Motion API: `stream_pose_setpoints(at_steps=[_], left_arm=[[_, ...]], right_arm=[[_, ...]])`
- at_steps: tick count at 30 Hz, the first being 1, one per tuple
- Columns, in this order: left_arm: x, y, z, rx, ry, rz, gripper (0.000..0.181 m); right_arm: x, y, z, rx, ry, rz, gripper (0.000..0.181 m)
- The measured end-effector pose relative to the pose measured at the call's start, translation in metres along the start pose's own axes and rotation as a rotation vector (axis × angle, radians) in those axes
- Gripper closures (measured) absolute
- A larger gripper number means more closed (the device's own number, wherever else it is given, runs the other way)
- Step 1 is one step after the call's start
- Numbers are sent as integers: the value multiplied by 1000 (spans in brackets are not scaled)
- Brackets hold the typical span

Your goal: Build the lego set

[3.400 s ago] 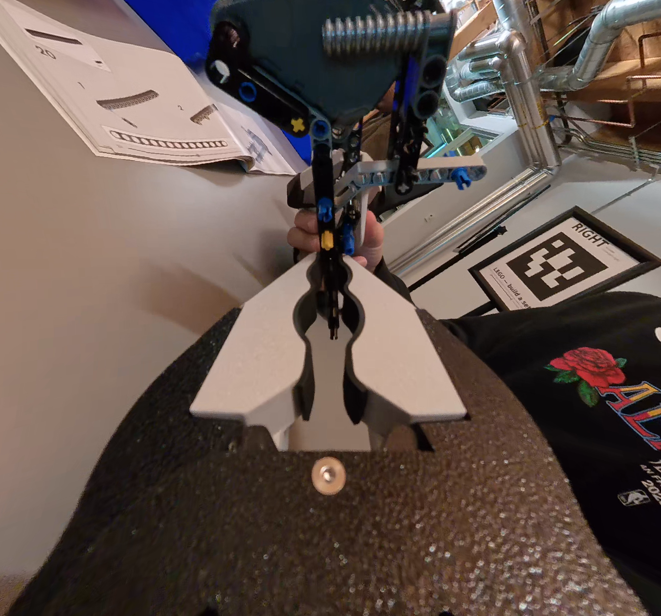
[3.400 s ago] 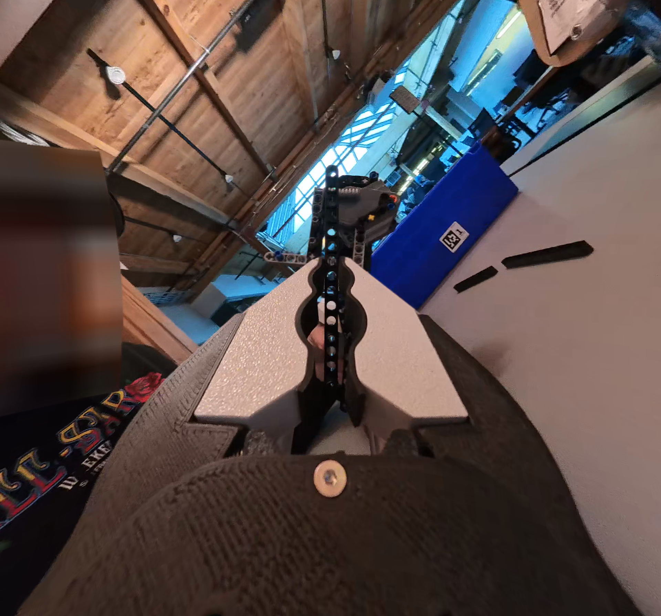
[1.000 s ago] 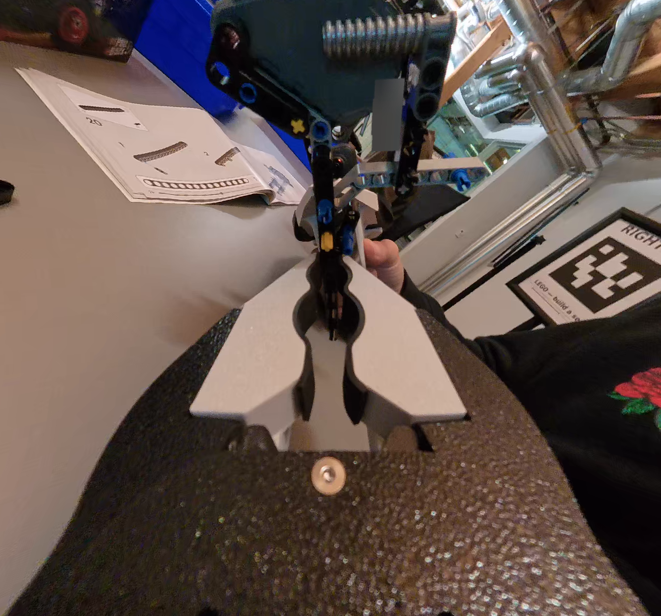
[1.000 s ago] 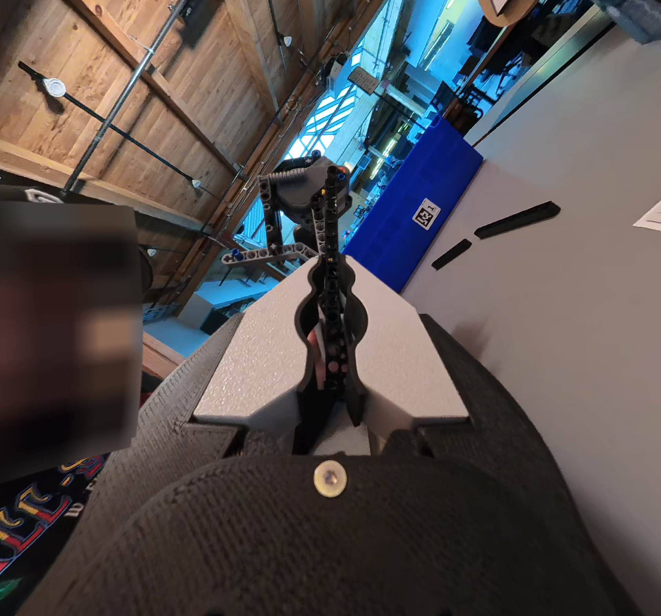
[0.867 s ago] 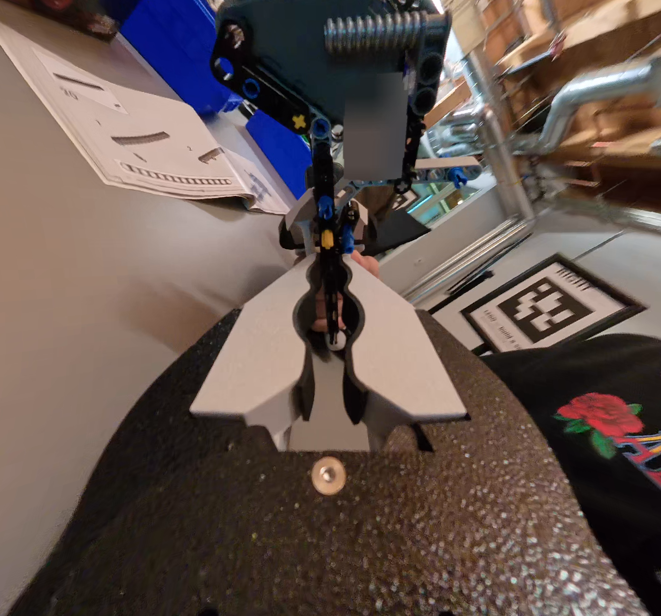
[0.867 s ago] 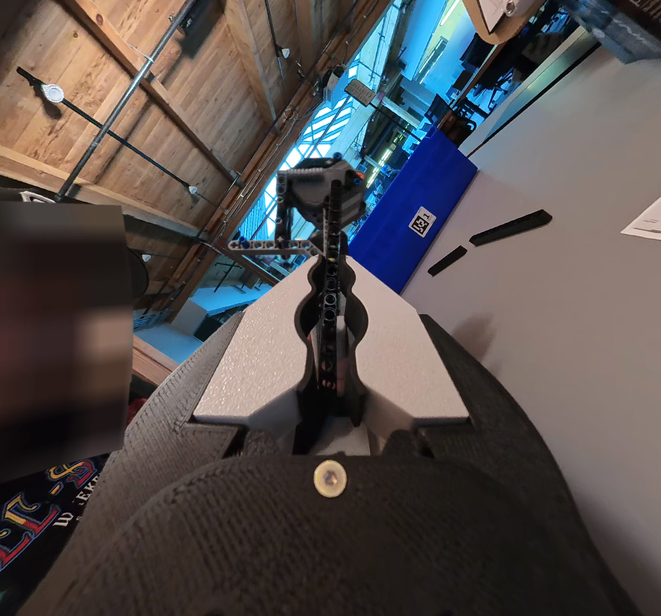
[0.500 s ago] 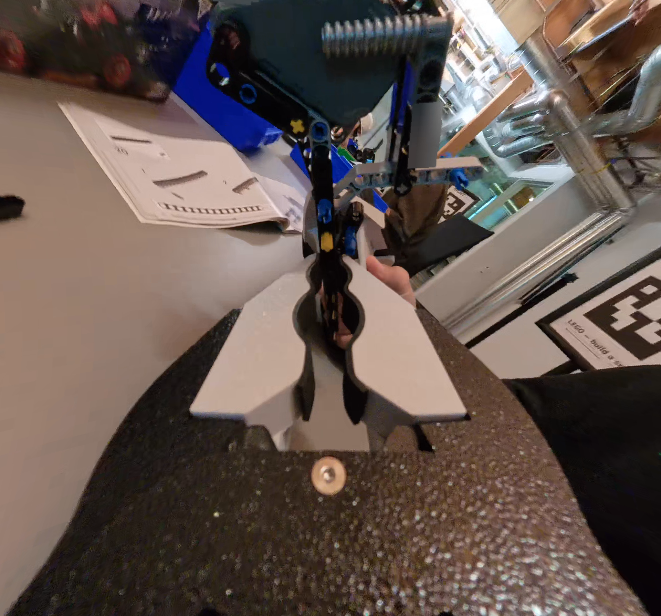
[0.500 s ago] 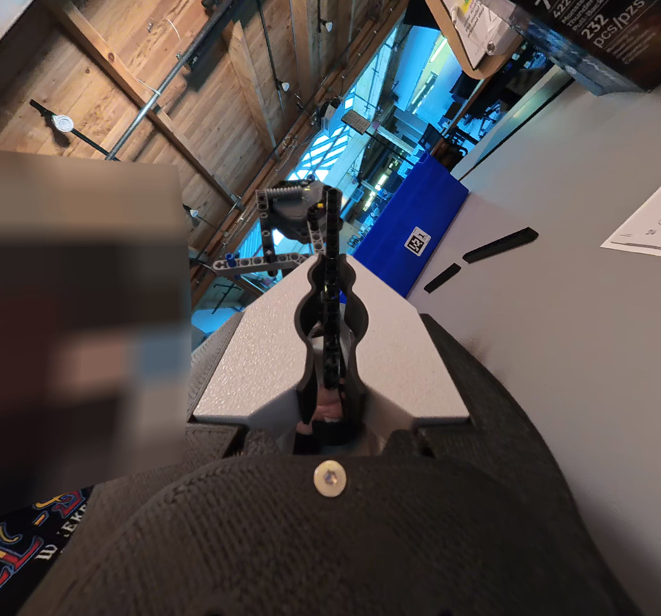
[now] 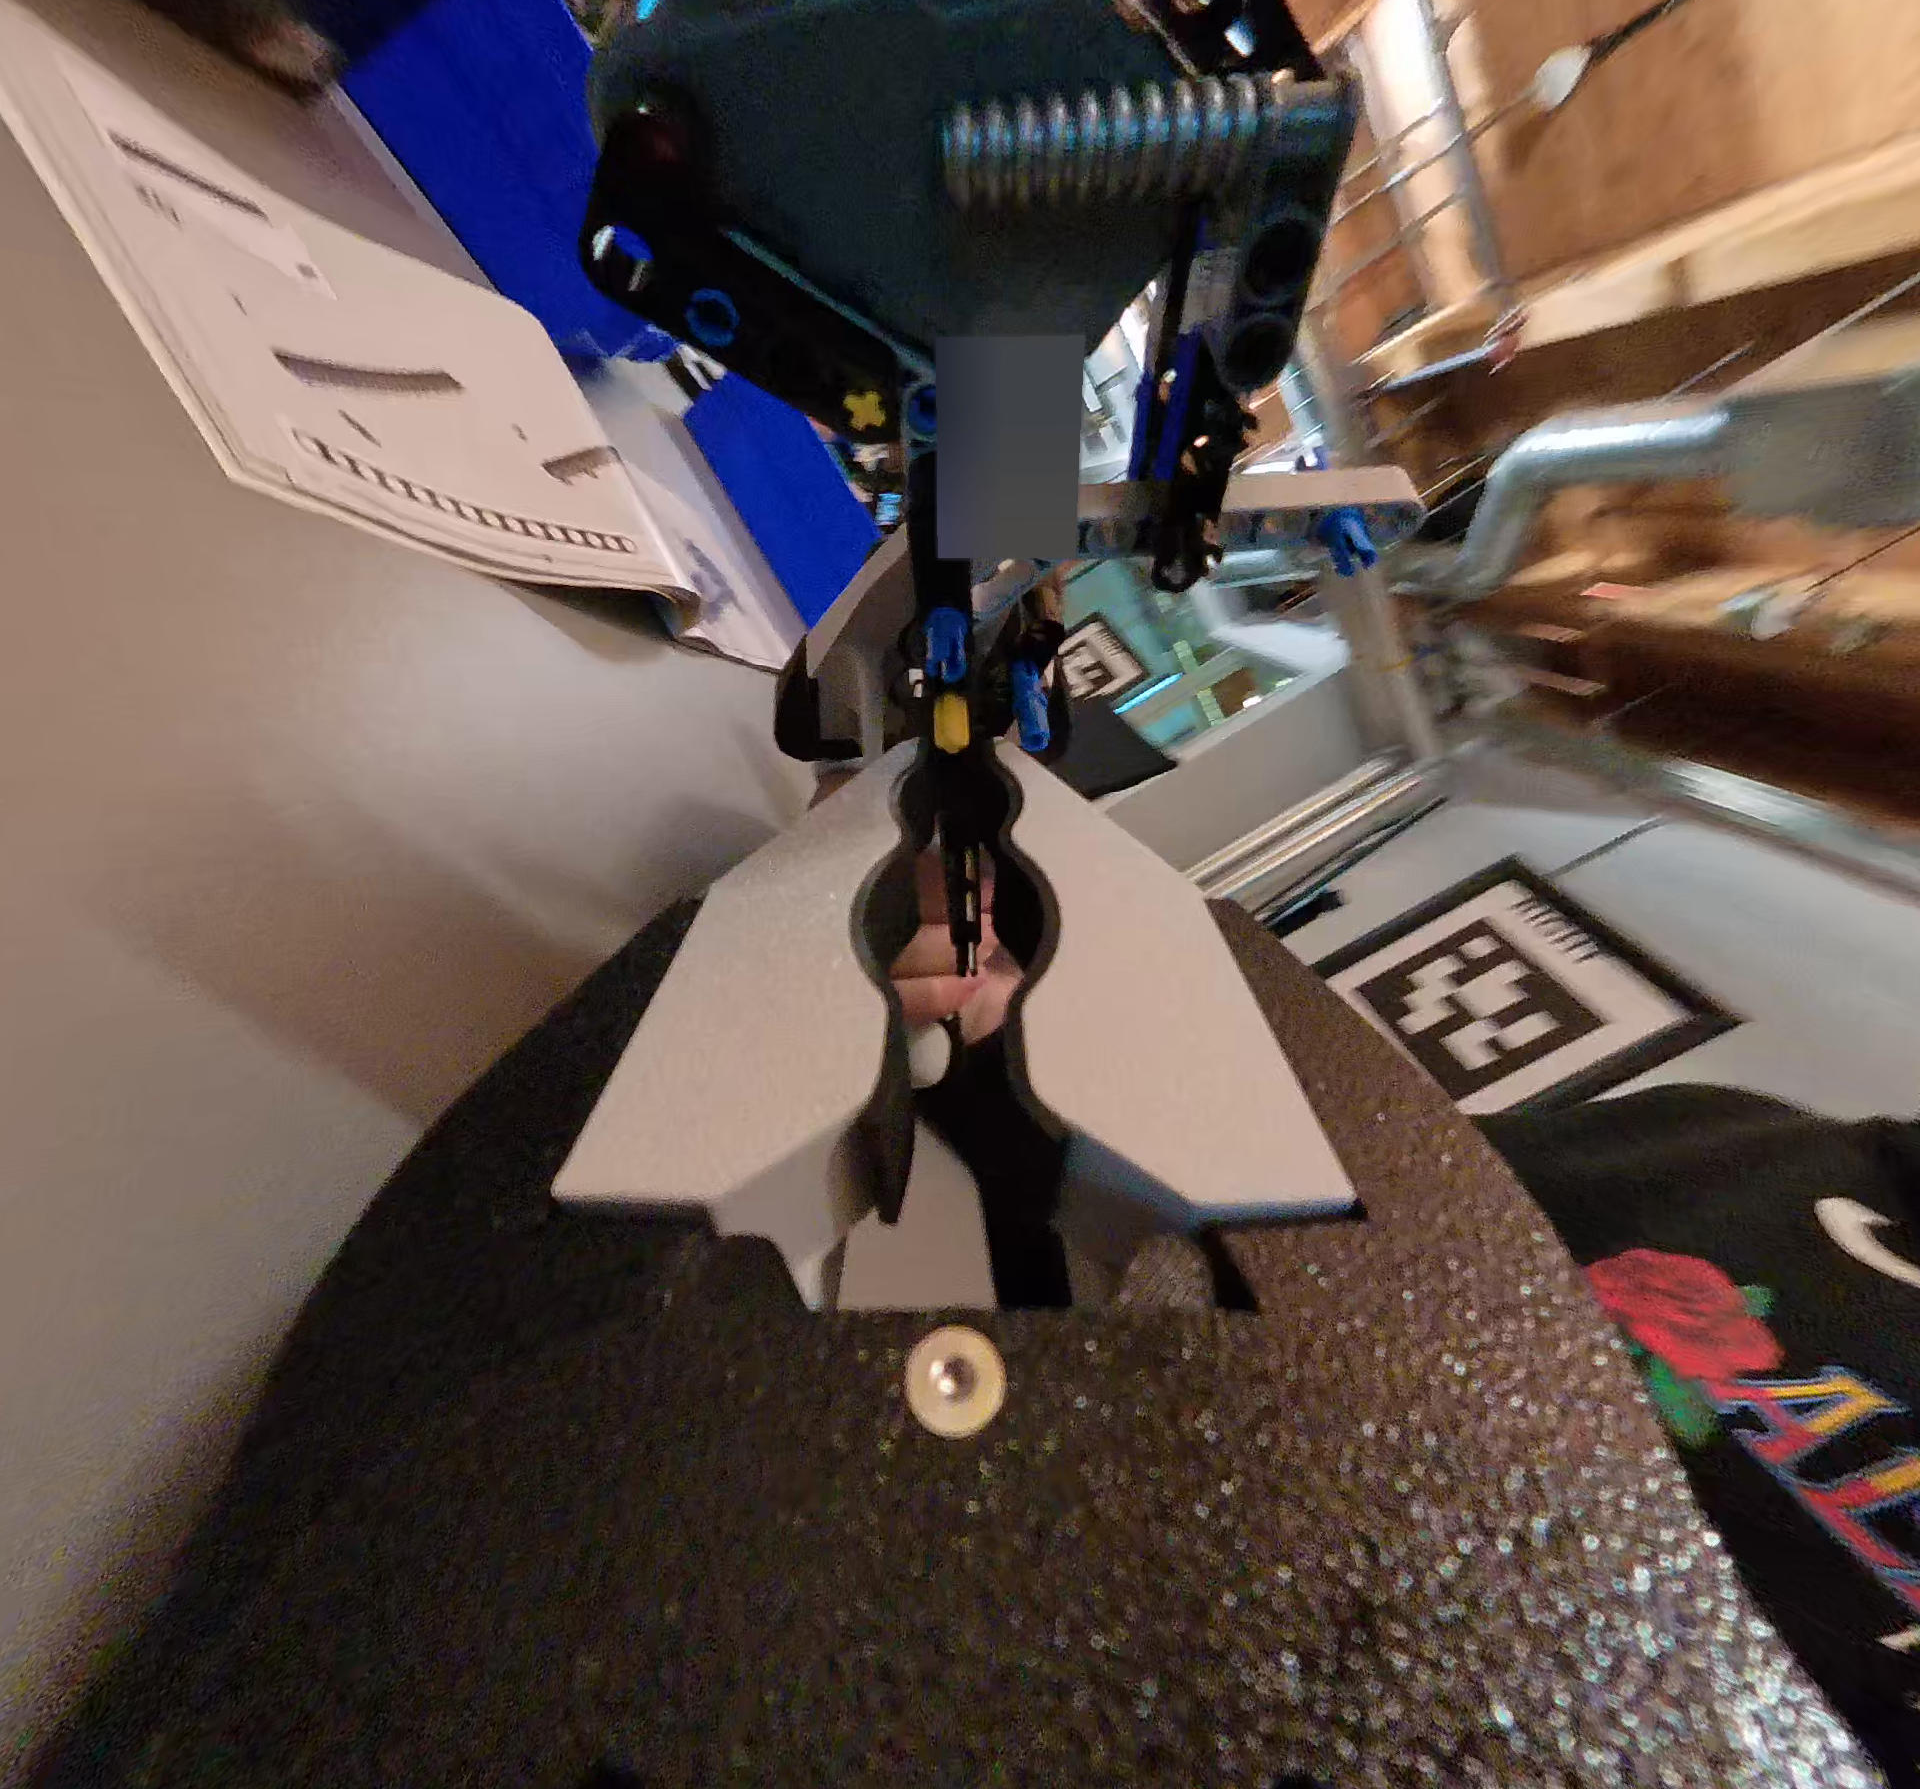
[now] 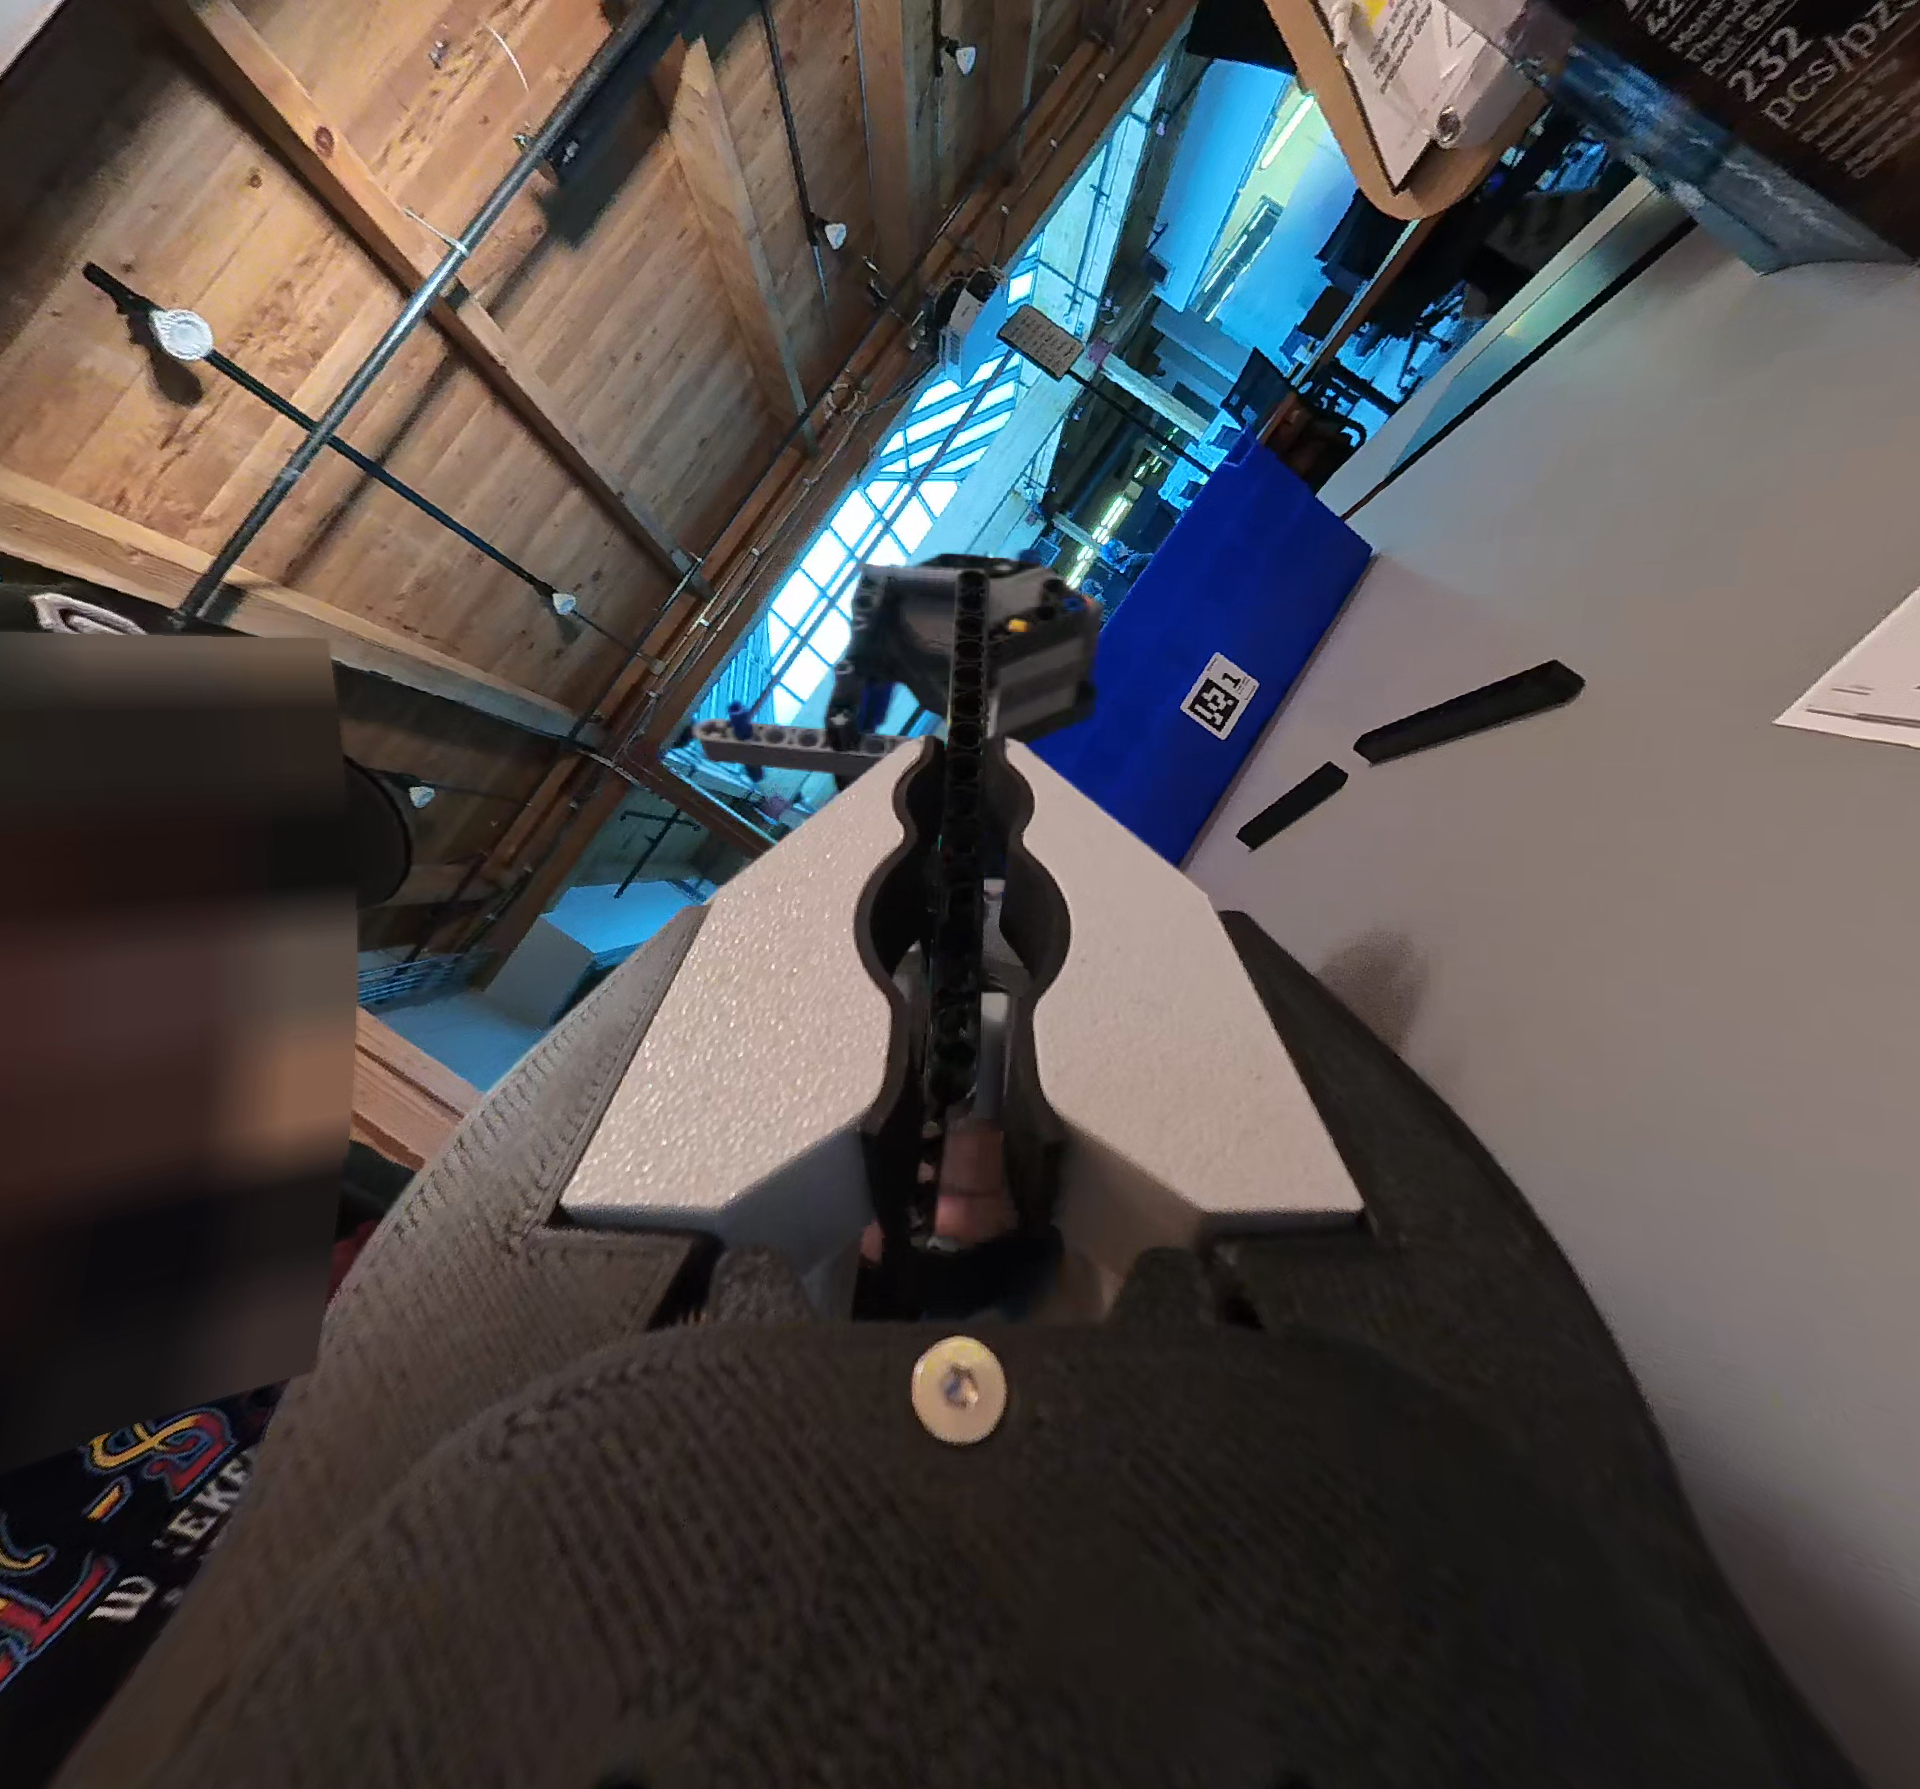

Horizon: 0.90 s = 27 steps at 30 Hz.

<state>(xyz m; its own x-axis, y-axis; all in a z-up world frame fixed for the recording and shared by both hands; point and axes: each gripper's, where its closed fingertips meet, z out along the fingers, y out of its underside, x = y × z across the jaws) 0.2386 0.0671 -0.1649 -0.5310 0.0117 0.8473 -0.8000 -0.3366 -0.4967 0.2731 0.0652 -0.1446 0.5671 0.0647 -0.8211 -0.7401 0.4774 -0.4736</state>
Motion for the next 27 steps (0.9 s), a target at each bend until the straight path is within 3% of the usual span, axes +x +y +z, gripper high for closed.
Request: stream_pose_setpoints(at_steps=[2, 5, 10, 12, 16, 22, 24, 27], left_arm=[[-4, 1, 1, -4, -22, 8, 177], [-8, 5, 3, -79, -173, 248, 176], [-13, 7, -3, -105, -147, 118, 176], [-20, 10, -10, -155, -187, 114, 176], [-36, 12, -28, -236, -277, 126, 176], [-36, 7, -36, -216, -247, 94, 176], [-36, 8, -35, -228, -256, 109, 176], [-36, 8, -35, -227, -250, 109, 176]], right_arm=[[4, 0, 0, 3, 19, 13, 174], [3, 0, 1, 0, 16, 16, 174], [13, 4, 2, -30, 82, 11, 176], [21, 9, 0, -89, 164, -42, 176], [58, -4, -35, -137, 512, -204, 176], [69, 13, -49, -287, 670, -337, 174], [74, 14, -58, -329, 739, -372, 157], [80, 20, -70, -419, 798, -413, 152]])
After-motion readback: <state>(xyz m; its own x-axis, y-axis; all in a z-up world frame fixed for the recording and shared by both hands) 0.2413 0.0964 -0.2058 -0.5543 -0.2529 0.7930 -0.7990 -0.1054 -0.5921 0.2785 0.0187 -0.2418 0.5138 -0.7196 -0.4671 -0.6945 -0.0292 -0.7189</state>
